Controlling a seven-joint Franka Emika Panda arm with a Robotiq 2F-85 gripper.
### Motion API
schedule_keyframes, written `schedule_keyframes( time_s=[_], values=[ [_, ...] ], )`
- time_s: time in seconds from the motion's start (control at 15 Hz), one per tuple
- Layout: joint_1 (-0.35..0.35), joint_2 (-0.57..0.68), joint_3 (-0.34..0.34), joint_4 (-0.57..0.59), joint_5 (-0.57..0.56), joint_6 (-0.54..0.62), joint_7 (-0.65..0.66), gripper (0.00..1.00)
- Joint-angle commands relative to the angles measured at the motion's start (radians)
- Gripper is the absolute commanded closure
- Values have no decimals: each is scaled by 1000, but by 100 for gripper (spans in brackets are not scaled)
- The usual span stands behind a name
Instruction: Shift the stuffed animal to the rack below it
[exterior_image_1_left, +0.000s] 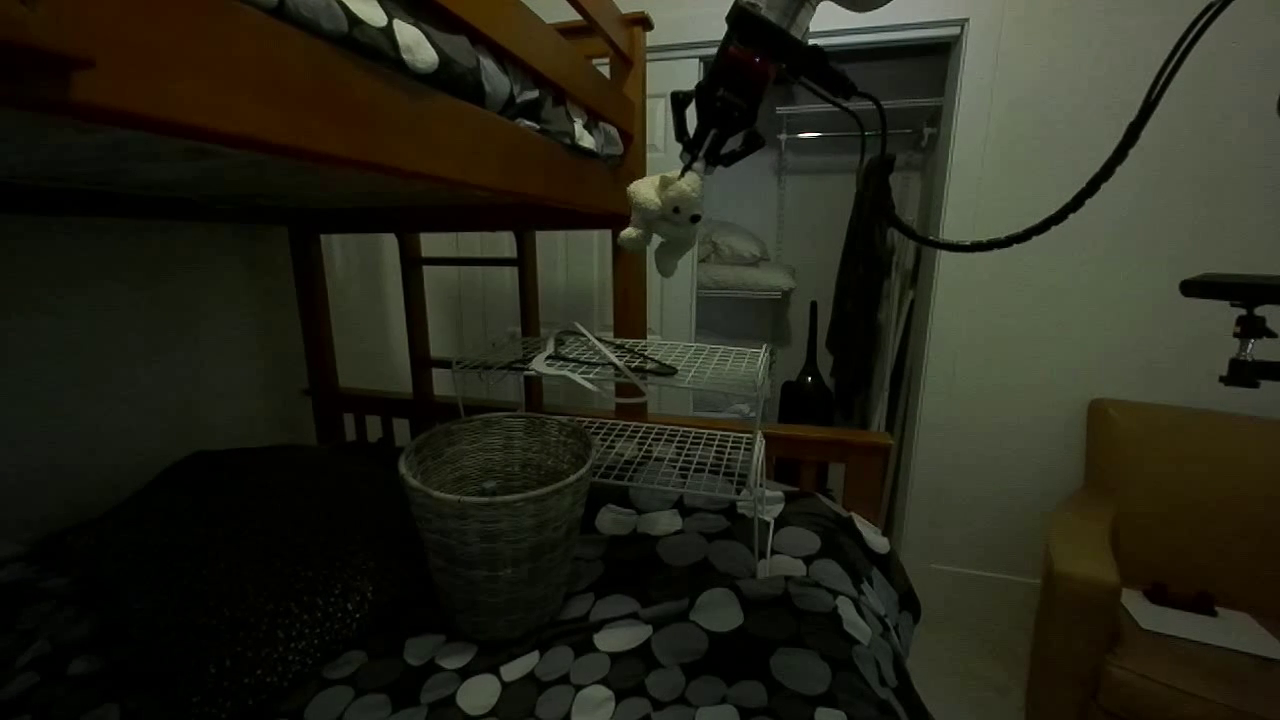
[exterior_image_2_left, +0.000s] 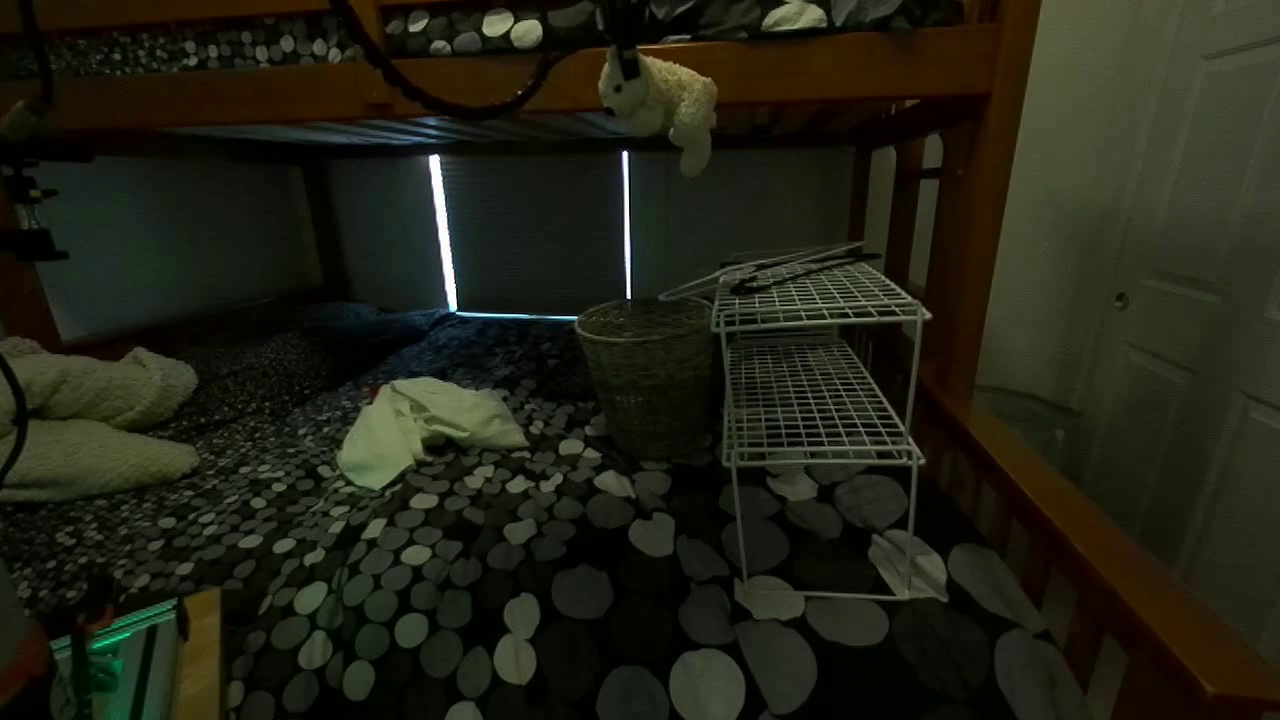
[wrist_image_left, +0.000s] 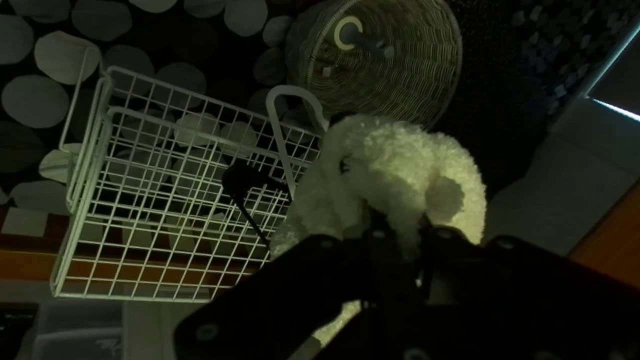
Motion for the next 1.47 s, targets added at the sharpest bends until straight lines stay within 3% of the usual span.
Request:
schedule_keyframes(
  time_s=[0.0, 0.07, 0.27, 0.53, 0.67, 0.73, 1.2, 1.4],
  values=[
    [0, 0, 0, -4, 2, 0, -1, 89],
    [0, 0, 0, -5, 3, 0, -1, 97],
    [24, -44, 23, -113, 32, 16, 17, 97],
    [51, -102, 59, -241, -16, -104, 108, 97],
    [33, -129, 101, -317, -25, -176, 144, 97],
    [33, -148, 112, -376, -24, -156, 139, 97],
    [41, -160, 211, -714, -303, -64, 411, 97],
    [41, -121, 235, -756, -447, -99, 510, 97]
  ],
)
